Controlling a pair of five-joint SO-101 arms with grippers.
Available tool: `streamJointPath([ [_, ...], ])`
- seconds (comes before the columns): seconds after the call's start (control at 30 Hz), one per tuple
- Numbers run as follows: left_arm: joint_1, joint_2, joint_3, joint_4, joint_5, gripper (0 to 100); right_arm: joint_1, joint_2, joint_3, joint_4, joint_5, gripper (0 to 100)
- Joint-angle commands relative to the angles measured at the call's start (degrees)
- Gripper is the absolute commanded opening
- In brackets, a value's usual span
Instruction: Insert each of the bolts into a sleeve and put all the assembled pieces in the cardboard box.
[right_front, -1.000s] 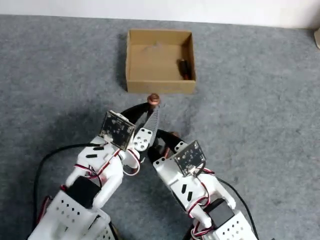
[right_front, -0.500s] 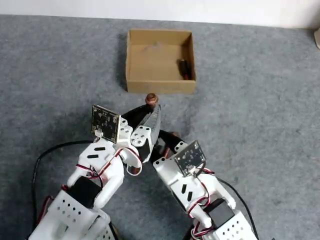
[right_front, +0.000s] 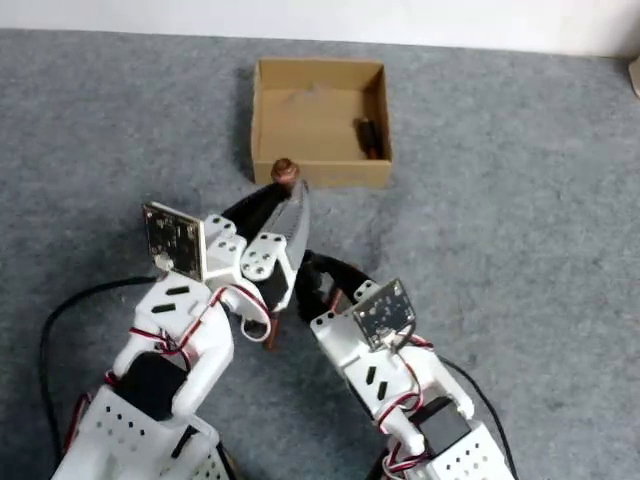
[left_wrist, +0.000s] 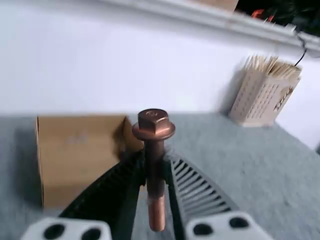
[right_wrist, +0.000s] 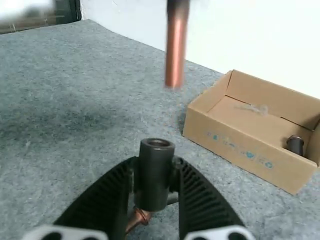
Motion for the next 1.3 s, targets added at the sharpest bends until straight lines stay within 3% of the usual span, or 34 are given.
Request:
streamJointPath([
  [0.0,-0.22,-0.92,-3.56,3.69,2.90,0,0.75,-1.10,7.78,-1.63,0.26,0.5],
  [0.3,0.13,-1.45,3.91,4.04,3.34,0,0.75,-1.10,7.78,-1.63,0.26,0.5],
  [0.57,5.14,-1.54,5.85,3.78,3.43,0,0.75,-1.10,7.78,-1.63,0.26,0.5],
  [0.77,5.23,-1.19,5.67,1.58,9.05,0,0.75,-1.10,7.78,-1.63,0.26,0.5],
  [1.27,2.51,-1.45,6.37,5.89,9.05,0,0.66,-1.10,7.78,-1.71,0.26,0.5],
])
